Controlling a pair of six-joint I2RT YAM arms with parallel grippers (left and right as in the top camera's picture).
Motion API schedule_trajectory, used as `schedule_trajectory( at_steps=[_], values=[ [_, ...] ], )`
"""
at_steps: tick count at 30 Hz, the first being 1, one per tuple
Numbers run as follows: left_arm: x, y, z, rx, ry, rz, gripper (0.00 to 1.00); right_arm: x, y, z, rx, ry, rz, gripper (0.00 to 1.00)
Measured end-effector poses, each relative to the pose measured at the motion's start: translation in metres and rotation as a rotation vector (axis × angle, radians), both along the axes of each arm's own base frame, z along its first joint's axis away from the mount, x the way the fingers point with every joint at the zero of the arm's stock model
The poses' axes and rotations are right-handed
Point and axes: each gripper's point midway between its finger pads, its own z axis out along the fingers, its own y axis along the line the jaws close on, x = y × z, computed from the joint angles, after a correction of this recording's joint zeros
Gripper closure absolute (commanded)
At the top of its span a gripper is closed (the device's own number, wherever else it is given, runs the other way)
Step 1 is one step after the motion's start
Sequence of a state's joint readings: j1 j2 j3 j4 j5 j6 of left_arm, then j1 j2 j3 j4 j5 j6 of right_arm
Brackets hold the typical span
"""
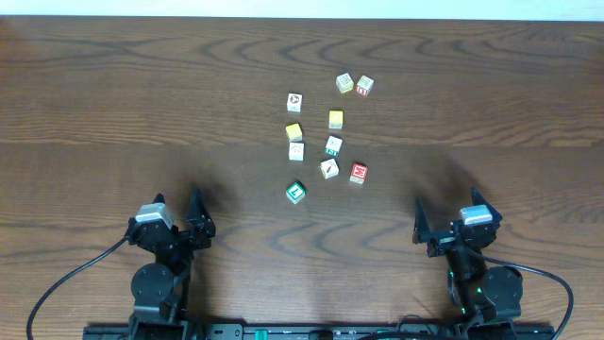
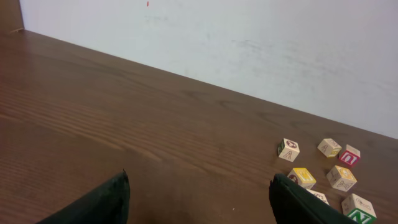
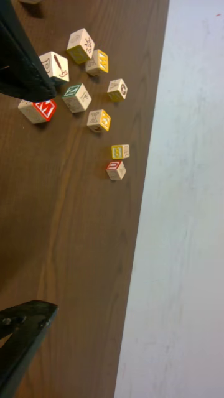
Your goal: Lift 5 blocks
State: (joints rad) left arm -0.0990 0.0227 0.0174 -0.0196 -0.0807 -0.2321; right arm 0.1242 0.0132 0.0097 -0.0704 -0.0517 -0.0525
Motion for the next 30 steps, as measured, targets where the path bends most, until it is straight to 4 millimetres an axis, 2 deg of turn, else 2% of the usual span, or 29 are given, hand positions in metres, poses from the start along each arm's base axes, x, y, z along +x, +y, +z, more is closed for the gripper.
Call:
schedule_trajectory(
  at_steps=[24, 30],
  values=[
    [0.0, 0.0, 0.0, 0.0, 0.0, 0.0, 0.28, 0.0, 0.001, 0.0, 0.023, 0.004, 0.002, 0.01],
    [0.0, 0.0, 0.0, 0.0, 0.0, 0.0, 0.28, -0.003, 0.014, 0.002, 0.048, 0.003, 0.082, 0.01]
  ],
)
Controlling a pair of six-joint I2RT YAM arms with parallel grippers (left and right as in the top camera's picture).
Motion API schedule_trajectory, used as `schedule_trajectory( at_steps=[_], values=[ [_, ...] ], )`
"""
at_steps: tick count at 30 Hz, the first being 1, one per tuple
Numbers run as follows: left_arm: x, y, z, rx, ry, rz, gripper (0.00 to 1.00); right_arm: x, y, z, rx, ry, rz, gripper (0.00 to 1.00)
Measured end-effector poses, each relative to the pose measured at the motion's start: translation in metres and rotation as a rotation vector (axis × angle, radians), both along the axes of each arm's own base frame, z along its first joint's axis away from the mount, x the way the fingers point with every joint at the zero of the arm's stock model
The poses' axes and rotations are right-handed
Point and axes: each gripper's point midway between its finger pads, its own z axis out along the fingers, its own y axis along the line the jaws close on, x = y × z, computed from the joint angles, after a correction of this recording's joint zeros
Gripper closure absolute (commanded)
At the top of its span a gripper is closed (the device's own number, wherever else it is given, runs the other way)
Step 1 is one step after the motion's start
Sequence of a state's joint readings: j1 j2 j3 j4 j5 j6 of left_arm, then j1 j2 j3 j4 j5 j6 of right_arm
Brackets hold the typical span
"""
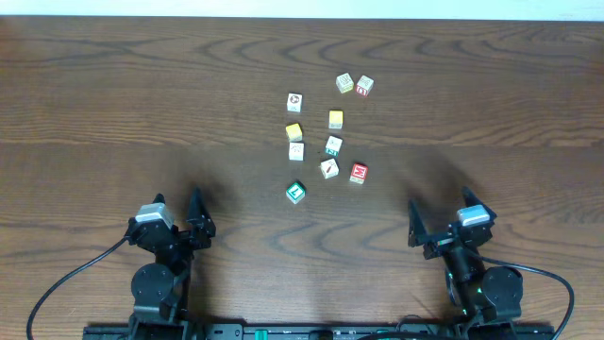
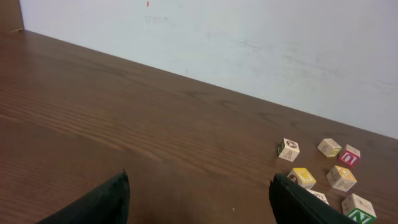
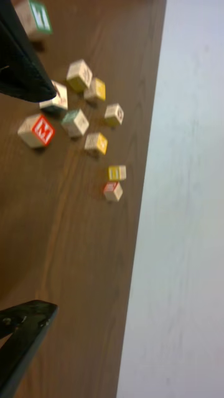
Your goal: Lift 5 blocks
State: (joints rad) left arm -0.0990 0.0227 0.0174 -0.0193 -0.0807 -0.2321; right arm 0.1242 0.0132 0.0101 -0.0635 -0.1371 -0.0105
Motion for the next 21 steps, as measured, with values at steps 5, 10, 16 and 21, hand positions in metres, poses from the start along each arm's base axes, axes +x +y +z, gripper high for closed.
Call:
schedule_trajectory(
  at_steps=[5, 10, 16, 21],
  values=[
    [0.0, 0.0, 0.0, 0.0, 0.0, 0.0, 0.28, -0.003, 0.007, 0.002, 0.005, 0.009, 0.045, 0.01],
    [0.0, 0.0, 0.0, 0.0, 0.0, 0.0, 0.28, -0.007, 0.008, 0.011, 0.003, 0.031, 0.051, 0.01],
    [0.0, 0.0, 0.0, 0.0, 0.002, 0.0, 0.28, -0.006, 0.005, 0.027, -0.004, 0.073, 0.035, 0.01],
    [0.0, 0.0, 0.0, 0.0, 0.002, 0.0, 0.28, 0.008, 0.005, 0.03, -0.017, 0.171, 0.023, 0.01]
  ],
)
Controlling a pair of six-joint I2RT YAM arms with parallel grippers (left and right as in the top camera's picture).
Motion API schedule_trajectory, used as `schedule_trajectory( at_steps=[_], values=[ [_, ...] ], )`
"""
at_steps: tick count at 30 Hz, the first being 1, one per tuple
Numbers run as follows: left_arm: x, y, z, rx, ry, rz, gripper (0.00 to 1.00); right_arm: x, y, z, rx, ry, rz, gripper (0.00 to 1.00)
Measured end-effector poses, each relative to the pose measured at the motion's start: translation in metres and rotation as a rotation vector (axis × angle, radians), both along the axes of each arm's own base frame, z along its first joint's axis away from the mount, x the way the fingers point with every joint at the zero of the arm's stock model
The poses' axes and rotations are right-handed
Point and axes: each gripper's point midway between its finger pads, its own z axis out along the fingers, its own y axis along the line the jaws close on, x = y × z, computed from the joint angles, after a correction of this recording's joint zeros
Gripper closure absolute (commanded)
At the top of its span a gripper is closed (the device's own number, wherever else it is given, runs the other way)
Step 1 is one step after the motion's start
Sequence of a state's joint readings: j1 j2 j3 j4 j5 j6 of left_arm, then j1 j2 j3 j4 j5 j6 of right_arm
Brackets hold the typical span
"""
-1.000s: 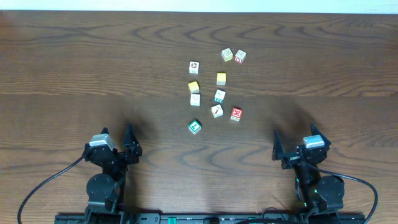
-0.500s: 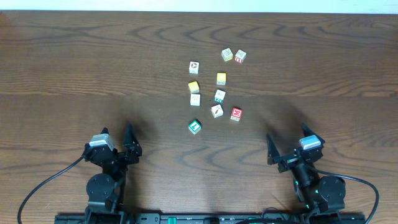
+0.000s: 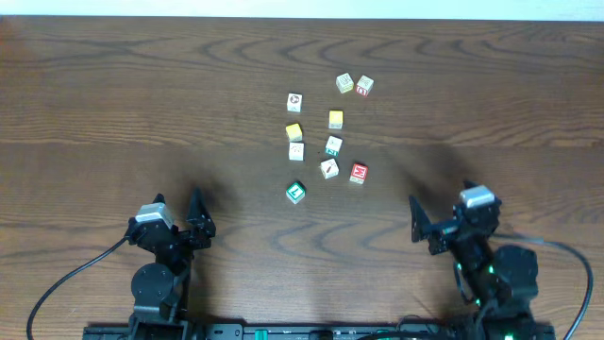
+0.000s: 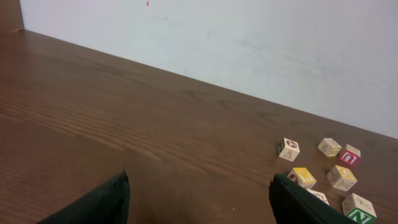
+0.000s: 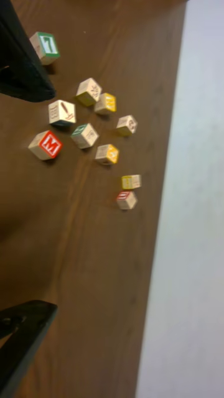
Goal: Lift 5 blocks
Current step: 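Move the right gripper forward over the block cluster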
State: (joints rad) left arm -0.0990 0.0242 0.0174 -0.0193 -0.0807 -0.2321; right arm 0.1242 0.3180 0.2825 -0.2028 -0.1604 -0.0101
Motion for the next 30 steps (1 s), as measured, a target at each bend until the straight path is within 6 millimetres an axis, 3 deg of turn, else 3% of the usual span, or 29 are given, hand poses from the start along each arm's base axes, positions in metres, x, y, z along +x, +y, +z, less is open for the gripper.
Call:
schedule_trajectory(
  at_steps=[13, 20, 24, 30],
  values=[
    [0.0, 0.0, 0.0, 0.0, 0.0, 0.0, 0.28, 0.049, 0.015, 0.029, -0.018, 0.284, 0.046, 0.01],
    [0.0, 0.0, 0.0, 0.0, 0.001, 0.0, 0.28, 0.044, 0.018, 0.042, -0.007, 0.537, 0.053, 0.01],
    [0.0, 0.0, 0.0, 0.0, 0.001, 0.0, 0.28, 0.042, 0.02, 0.052, -0.001, 0.563, 0.059, 0.01],
    [0.0, 0.0, 0.0, 0.0, 0.001, 0.0, 0.28, 0.033, 0.021, 0.045, 0.003, 0.616, 0.069, 0.01]
  ],
)
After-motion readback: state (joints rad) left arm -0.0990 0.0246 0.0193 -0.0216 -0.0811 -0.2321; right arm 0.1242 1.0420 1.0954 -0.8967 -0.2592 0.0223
